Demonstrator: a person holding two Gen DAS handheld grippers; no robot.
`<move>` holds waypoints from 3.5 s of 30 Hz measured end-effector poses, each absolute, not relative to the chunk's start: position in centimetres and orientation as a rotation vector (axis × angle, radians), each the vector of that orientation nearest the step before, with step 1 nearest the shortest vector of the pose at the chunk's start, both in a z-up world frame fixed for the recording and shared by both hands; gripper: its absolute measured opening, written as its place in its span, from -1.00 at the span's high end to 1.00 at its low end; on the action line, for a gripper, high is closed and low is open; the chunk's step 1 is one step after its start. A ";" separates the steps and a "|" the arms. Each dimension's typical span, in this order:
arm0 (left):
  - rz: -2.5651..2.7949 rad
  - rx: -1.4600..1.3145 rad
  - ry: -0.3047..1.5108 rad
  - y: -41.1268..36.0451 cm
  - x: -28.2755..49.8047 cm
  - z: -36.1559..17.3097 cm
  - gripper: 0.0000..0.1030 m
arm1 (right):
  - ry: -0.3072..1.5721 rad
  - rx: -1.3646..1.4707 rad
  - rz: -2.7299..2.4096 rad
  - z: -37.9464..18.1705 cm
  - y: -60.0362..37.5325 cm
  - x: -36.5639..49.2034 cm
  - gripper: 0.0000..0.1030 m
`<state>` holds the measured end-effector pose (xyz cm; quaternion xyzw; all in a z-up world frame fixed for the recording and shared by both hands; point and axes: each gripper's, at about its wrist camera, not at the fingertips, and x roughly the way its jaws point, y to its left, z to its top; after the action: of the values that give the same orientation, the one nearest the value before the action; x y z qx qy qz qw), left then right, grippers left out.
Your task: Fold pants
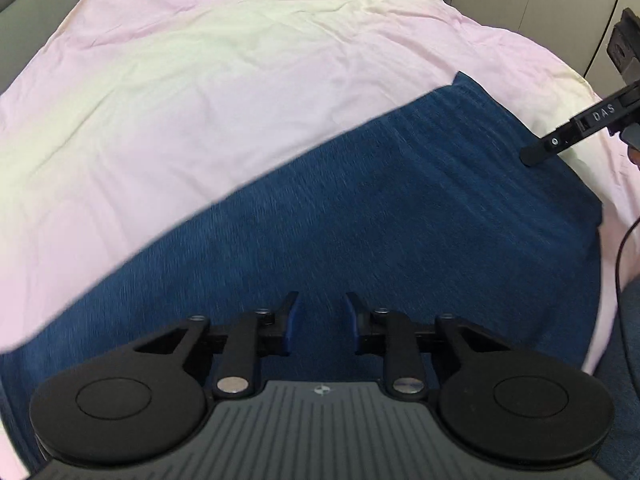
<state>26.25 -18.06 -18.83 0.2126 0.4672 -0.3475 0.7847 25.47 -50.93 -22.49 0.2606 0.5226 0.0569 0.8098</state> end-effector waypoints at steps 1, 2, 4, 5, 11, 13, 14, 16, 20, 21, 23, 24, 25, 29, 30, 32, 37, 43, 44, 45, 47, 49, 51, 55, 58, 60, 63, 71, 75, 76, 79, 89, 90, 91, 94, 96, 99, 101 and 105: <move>-0.755 0.466 1.005 -18.5 27.1 -18.8 0.53 | 1.115 0.562 0.122 -22.7 -51.0 25.8 0.09; -0.754 0.475 0.994 -18.9 27.9 -18.8 0.55 | 1.113 0.561 0.124 -22.8 -51.1 26.3 0.11; -0.754 0.492 0.987 -19.8 29.7 -18.8 0.61 | 1.113 0.558 0.132 -23.1 -51.1 26.9 0.12; -0.757 0.498 1.000 -20.2 30.5 -19.0 0.65 | 1.112 0.561 0.137 -23.3 -51.2 27.2 0.13; -0.749 0.493 1.045 -20.9 32.3 -20.8 0.85 | 1.117 0.611 0.158 -24.6 -51.5 28.1 0.13; -0.748 0.490 1.028 -20.6 31.9 -20.5 0.86 | 1.115 0.621 0.165 -24.7 -51.6 28.2 0.13; -0.747 0.499 1.024 -20.5 31.5 -20.2 0.86 | 1.114 0.627 0.169 -24.8 -51.9 28.0 0.14; -0.761 0.535 1.029 -20.3 30.5 -19.3 0.85 | 1.130 0.641 0.178 -24.6 -51.9 27.7 0.14; -0.823 0.620 1.065 -19.6 27.1 -18.0 0.84 | 1.161 0.567 0.216 -23.9 -51.4 25.9 0.14; -0.844 0.633 1.074 -19.4 26.1 -17.8 0.84 | 1.164 0.557 0.224 -23.9 -51.3 25.5 0.14; -0.869 0.674 1.091 -18.7 23.8 -17.8 0.83 | 1.172 0.553 0.237 -23.7 -51.4 24.8 0.14; -0.865 0.693 1.090 -18.5 22.9 -17.8 0.83 | 1.179 0.554 0.246 -23.8 -51.4 24.4 0.14; -0.856 0.708 1.089 -18.3 22.0 -17.9 0.83 | 1.187 0.554 0.257 -23.8 -51.5 24.0 0.14; -0.824 0.695 1.089 -18.5 21.0 -17.6 0.84 | 1.191 0.582 0.272 -24.2 -51.9 23.1 0.16; -0.821 0.695 1.091 -18.5 20.9 -17.6 0.84 | 1.189 0.595 0.268 -24.4 -52.1 22.8 0.16; -0.824 0.713 1.099 -18.7 20.5 -17.4 0.84 | 1.189 0.614 0.256 -24.8 -52.2 22.7 0.16; -0.827 0.735 1.114 -19.0 20.3 -17.4 0.84 | 1.172 0.588 0.228 -24.4 -51.3 22.5 0.23; -0.821 0.722 1.133 -19.1 20.5 -19.2 0.84 | 1.151 0.564 0.212 -22.9 -50.8 22.3 0.48; -0.823 0.724 1.131 -19.1 20.6 -19.3 0.84 | 1.147 0.555 0.211 -22.5 -50.7 22.2 0.50; -0.824 0.722 1.129 -19.0 20.6 -19.4 0.84 | 1.144 0.549 0.209 -22.1 -50.5 22.1 0.56; -0.825 0.714 1.129 -18.9 20.7 -19.4 0.84 | 1.134 0.560 0.204 -21.0 -50.4 21.9 0.63; -0.826 0.711 1.121 -18.3 20.5 -19.1 0.84 | 1.122 0.586 0.207 -19.6 -50.6 21.6 0.65; -0.825 0.714 1.103 -18.1 20.2 -18.9 0.84 | 1.116 0.602 0.217 -17.8 -50.5 21.6 0.67; -0.836 0.694 1.082 -16.5 18.8 -17.6 0.84 | 1.095 0.622 0.232 -13.8 -48.8 21.6 0.71; -0.830 0.689 1.080 -14.3 17.8 -17.3 0.72 | 1.064 0.631 0.260 -10.3 -46.8 22.0 0.74; -0.804 0.670 1.067 -12.4 17.5 -16.8 0.72 | 1.040 0.638 0.289 -8.0 -45.1 22.2 0.75; -0.771 0.570 1.046 -8.7 17.5 -15.1 0.72 | 1.004 0.597 0.338 -4.3 -40.9 23.0 0.75; -0.631 0.255 0.983 4.0 19.0 -9.5 0.72 | 0.996 0.509 0.486 0.4 -26.3 26.8 0.75; -0.550 0.146 0.941 9.3 19.4 -7.7 0.60 | 1.050 0.522 0.517 -2.0 -19.3 29.4 0.77; -0.542 0.123 0.935 10.2 19.4 -7.5 0.58 | 1.070 0.531 0.514 -3.0 -17.9 29.9 0.77; -0.525 0.058 0.934 12.5 19.6 -7.2 0.58 | 1.134 0.539 0.493 -6.3 -13.3 31.6 0.77; -0.474 -0.058 0.949 15.2 20.5 -8.2 0.52 | 1.315 0.482 0.436 -16.0 -4.4 34.5 0.75; -0.463 -0.062 0.955 15.2 20.7 -8.4 0.51 | 1.322 0.475 0.436 -16.7 -4.1 34.8 0.75; -0.457 -0.067 0.961 15.1 20.7 -8.6 0.51 | 1.331 0.471 0.434 -17.3 -3.5 35.1 0.74; -0.461 -0.088 0.958 15.1 20.1 -8.1 0.23 | 1.339 0.488 0.443 -18.3 -3.4 35.5 0.52; -0.465 -0.117 0.945 15.1 19.7 -8.0 -0.11 | 1.320 0.530 0.468 -17.9 -3.2 35.7 0.32; -0.452 -0.199 0.937 15.0 19.3 -8.3 -0.52 | 1.295 0.515 0.481 -16.5 -4.2 34.9 0.31; -0.439 -0.260 0.974 14.4 19.5 -9.4 -0.55 | 1.256 0.513 0.475 -15.6 -5.4 34.3 0.29; -0.393 -0.335 1.060 13.1 20.5 -12.8 -0.50 | 1.163 0.501 0.427 -14.0 -9.9 31.2 0.25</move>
<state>20.55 13.13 -12.76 -0.1580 0.4996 -0.1852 0.8313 31.20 -9.88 -14.02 0.2321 0.5394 0.1979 0.7849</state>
